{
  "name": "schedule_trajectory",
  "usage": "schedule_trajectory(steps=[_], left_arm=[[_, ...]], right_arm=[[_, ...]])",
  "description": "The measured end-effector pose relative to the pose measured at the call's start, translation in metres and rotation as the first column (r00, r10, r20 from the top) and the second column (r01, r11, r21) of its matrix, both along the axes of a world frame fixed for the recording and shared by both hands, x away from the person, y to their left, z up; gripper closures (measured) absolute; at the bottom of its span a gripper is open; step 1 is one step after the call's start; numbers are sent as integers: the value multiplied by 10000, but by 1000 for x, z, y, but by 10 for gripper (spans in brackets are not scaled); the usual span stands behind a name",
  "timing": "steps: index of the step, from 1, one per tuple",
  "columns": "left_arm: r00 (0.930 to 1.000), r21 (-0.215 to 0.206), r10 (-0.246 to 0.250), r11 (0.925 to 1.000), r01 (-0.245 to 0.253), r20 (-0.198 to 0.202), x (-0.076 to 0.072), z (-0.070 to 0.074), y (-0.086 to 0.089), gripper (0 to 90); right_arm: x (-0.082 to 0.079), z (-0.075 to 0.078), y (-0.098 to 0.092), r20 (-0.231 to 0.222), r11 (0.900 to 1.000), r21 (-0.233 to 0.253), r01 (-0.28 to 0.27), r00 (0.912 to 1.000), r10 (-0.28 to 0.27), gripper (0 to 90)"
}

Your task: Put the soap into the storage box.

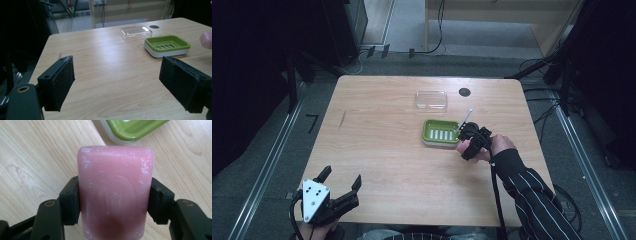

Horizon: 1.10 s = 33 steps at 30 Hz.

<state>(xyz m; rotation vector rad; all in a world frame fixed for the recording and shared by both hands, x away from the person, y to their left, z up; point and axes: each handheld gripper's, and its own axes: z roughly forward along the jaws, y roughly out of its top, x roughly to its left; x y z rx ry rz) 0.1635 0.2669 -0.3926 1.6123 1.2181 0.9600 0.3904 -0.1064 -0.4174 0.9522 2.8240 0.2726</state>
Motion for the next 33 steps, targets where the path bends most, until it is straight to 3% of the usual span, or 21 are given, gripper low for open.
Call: schedule_trajectory(steps=[33], left_arm=[[9995, 20, 298, 9996, -298, -45, -7, 0, 5, 133]], right_arm=[[25, 14, 13, 424, 9995, 306, -126, 9990, 113, 385]])
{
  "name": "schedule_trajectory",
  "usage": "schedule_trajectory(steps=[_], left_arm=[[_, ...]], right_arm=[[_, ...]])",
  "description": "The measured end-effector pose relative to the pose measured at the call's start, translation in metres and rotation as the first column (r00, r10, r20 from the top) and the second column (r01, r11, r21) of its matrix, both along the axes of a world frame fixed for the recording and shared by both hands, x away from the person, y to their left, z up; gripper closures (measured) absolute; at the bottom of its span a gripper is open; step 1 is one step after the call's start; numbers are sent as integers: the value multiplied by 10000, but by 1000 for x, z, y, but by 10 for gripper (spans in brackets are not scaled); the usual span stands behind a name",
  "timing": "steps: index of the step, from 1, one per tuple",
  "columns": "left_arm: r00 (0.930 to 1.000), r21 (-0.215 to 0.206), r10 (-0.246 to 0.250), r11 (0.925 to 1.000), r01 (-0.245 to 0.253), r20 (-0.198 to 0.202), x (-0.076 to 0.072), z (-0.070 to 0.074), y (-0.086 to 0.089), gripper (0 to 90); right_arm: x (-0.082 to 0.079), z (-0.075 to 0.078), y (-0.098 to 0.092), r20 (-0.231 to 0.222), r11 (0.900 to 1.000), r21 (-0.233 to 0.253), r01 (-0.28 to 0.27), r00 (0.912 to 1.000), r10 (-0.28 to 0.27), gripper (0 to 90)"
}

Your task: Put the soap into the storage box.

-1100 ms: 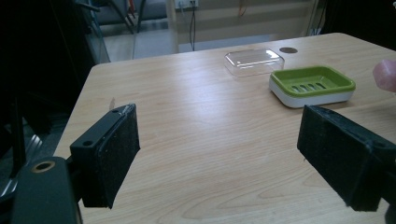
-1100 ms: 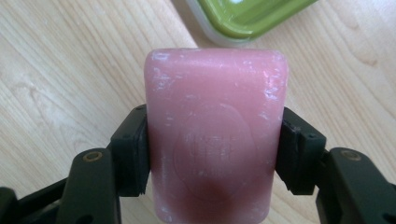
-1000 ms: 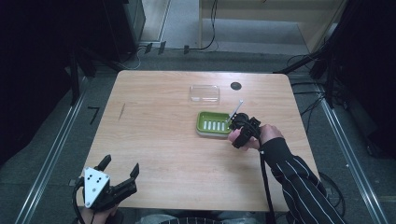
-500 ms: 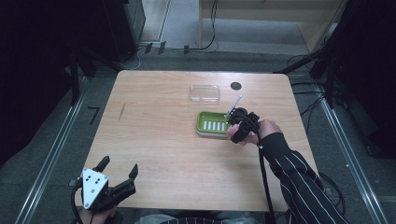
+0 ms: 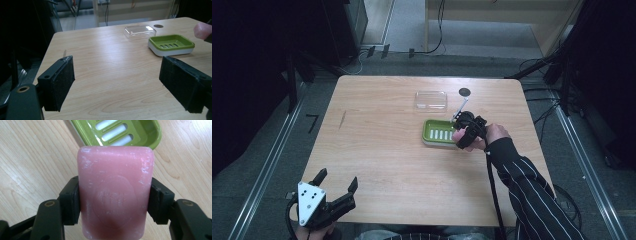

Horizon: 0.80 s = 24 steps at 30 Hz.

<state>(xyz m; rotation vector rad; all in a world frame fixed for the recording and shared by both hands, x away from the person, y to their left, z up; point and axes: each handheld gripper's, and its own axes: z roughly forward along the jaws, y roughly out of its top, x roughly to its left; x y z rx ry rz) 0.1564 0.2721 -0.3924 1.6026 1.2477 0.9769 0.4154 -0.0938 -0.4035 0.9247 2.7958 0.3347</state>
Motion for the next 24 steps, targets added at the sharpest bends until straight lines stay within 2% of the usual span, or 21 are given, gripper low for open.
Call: schedule_trajectory(steps=[24], left_arm=[[9998, -2, 180, 9998, -180, -5, -5, 0, 3, 134]], right_arm=[[21, 6, 15, 309, 9993, 190, -309, 9991, 303, 385]])
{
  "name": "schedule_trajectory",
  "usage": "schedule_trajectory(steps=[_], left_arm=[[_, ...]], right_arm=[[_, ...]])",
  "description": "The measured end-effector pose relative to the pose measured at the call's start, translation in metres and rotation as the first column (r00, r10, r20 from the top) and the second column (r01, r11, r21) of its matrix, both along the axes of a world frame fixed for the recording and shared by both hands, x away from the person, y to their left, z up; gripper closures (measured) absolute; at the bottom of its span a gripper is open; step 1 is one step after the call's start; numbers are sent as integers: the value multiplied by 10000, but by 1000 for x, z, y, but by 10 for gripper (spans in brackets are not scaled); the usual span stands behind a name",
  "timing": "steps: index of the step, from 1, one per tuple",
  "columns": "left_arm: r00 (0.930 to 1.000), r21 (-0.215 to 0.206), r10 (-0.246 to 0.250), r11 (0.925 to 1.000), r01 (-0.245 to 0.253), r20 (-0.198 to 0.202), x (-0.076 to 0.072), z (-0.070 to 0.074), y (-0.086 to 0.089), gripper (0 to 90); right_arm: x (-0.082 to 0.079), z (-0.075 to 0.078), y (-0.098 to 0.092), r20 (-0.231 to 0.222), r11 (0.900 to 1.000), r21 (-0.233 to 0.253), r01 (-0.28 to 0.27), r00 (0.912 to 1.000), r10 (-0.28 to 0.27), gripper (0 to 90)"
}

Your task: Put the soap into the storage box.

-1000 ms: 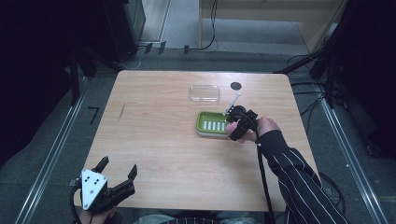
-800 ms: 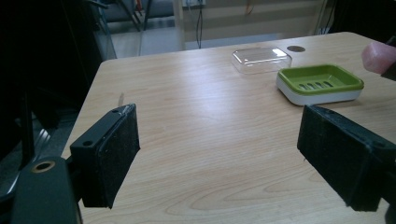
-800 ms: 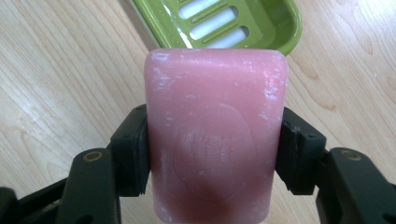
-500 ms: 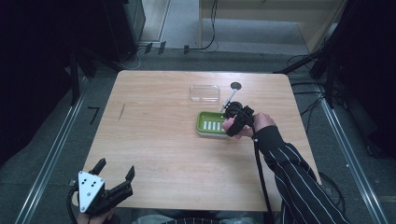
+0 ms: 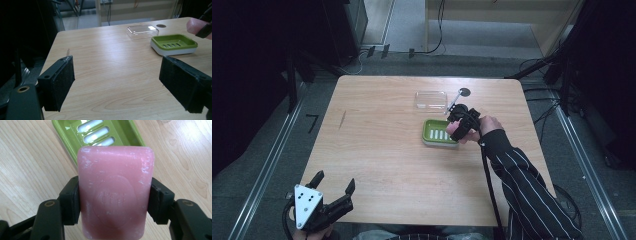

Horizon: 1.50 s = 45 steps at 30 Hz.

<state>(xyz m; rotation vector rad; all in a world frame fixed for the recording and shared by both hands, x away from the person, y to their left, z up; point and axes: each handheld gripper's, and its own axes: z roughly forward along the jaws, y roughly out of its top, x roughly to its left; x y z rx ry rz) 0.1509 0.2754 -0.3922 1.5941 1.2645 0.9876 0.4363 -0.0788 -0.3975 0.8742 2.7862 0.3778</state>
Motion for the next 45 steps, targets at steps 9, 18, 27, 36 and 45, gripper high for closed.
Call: schedule_trajectory(steps=[9, 18, 27, 36, 45], left_arm=[[10000, 9, 68, 10000, -68, 11, -2, 0, 1, 133], [9999, -19, 133, 9999, -133, 35, -3, 0, 2, 133], [9999, 5, 167, 9999, -167, 23, -4, 0, 3, 134], [9997, -19, 232, 9997, -232, 7, -5, 0, 4, 133], [9995, -23, 312, 9995, -312, 1, -7, 0, 5, 133]], right_arm=[[5, 0, 5, 135, 9999, 115, -89, 9999, 87, 385], [12, -3, 11, 169, 9996, 169, -233, 9996, 230, 385], [18, -6, 18, 205, 9992, 227, -336, 9992, 331, 385], [23, -10, 26, 202, 9985, 258, -489, 9986, 483, 385], [28, -16, 31, 158, 9977, 386, -562, 9983, 557, 385]])
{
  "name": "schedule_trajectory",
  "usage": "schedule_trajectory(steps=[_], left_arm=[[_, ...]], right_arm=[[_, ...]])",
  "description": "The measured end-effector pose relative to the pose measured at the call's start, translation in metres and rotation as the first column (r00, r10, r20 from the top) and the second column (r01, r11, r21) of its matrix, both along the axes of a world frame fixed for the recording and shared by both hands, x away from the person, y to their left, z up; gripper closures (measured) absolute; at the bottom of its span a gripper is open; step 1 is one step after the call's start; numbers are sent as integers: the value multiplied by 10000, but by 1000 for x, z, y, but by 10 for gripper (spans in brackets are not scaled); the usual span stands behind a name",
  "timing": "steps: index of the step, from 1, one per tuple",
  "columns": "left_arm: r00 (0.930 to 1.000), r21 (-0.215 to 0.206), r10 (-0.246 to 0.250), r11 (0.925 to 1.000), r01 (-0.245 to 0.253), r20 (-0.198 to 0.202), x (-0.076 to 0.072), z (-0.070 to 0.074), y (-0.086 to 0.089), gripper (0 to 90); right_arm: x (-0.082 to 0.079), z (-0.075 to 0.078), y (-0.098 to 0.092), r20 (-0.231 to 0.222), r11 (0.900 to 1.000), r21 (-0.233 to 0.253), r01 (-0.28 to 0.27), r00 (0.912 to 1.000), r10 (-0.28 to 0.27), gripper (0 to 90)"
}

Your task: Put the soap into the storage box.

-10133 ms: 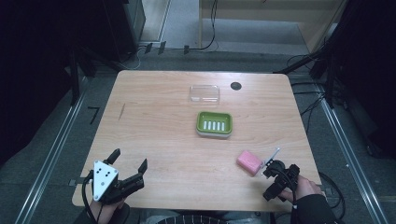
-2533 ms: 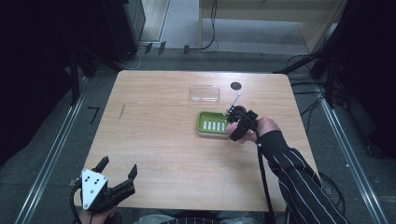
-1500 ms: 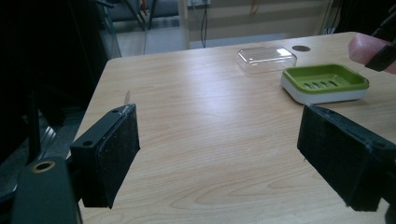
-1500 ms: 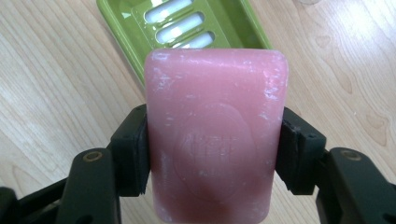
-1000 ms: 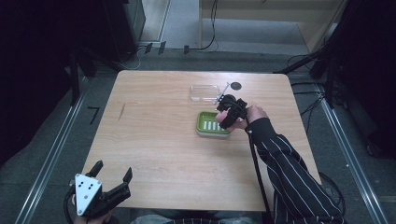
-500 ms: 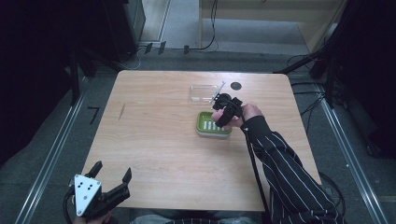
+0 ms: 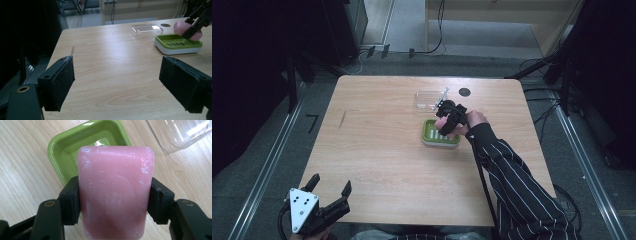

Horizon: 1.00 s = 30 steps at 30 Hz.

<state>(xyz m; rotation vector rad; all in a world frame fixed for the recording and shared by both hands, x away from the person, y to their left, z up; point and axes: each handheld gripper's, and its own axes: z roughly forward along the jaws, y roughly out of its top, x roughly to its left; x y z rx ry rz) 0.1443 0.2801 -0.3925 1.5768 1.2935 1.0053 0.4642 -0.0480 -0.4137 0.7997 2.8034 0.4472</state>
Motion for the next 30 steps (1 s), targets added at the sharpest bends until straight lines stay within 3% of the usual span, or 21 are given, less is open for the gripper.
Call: schedule_trajectory(steps=[18, 30], left_arm=[[10000, 16, 38, 10000, -38, -17, -1, 0, 1, 134], [10000, -6, 35, 10000, -35, -11, -1, 0, 1, 134]], right_arm=[[7, -11, -2, -141, 9999, 110, 95, 9999, -93, 385], [10, -20, 6, -148, 9998, 37, -190, 9997, 191, 385]])
